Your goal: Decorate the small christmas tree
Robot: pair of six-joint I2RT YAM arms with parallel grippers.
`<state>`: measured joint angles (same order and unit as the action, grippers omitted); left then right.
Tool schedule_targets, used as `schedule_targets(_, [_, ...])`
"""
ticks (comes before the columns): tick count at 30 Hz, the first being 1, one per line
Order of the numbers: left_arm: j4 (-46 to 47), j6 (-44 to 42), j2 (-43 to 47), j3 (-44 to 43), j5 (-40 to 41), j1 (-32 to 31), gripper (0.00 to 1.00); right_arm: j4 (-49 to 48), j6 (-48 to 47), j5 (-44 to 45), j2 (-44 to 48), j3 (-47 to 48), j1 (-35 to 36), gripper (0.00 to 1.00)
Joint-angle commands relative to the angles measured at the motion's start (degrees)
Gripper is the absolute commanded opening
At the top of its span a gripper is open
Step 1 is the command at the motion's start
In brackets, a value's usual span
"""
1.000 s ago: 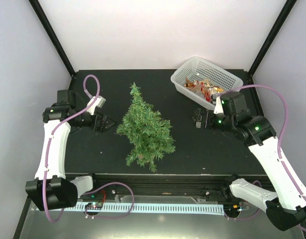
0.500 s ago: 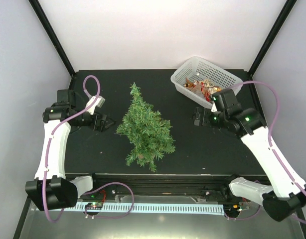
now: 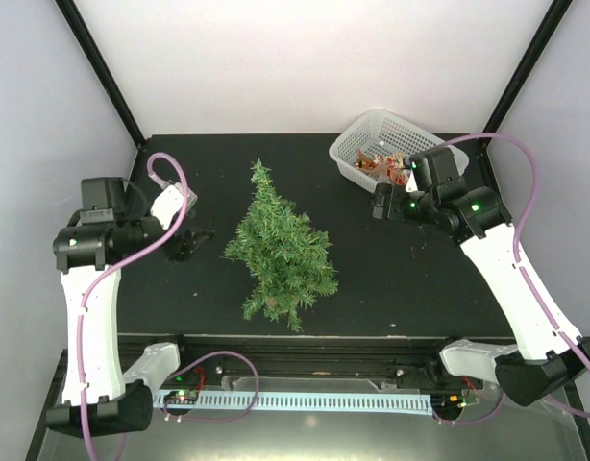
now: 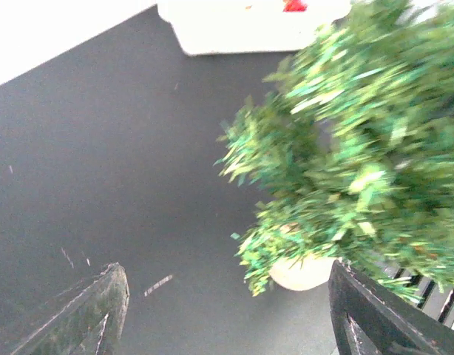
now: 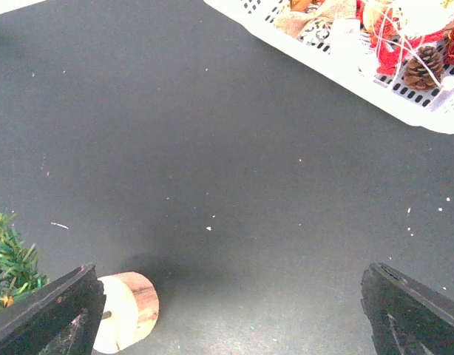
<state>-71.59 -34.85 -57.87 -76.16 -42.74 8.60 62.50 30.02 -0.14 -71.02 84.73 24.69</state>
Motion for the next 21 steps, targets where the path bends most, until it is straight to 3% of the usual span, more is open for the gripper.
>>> schedule_targets(1, [-9.77, -12.7, 0.71, -6.5, -10.19, 0.08, 0.75, -0.46, -0.9, -1.52, 2.23, -2.01, -0.17, 0.95])
schedule_targets(6, [-15.31, -17.85, 2.41, -12.0, -20.96, -0.41, 0.79, 1.05, -1.31, -2.1, 2.0, -1.09, -0.13, 0.96])
schedule_targets(9, [-12.9, -15.13, 3.1, -12.9, -24.53, -1.31, 0.82, 1.13, -0.91, -3.39, 1.41, -0.68, -0.17, 0.96])
schedule_targets(15, [4.45, 1.17, 2.31, -9.22, -28.75, -4.52, 0.84, 0.72, 0.2, -6.22, 1.35, -0.21, -0.09, 0.96])
schedule_targets(18, [18.1, 13.81, 2.68, -5.86, -28.33, -8.29, 0.85, 1.19, -0.03, -6.08, 2.17, 0.35, -0.16, 0.97])
schedule_targets(21, [27.34, 20.15, 1.27, -4.88, -27.44, -11.74, 0.86, 1.97, -0.22, -5.14, 3.25, 0.22, -0.16, 0.97])
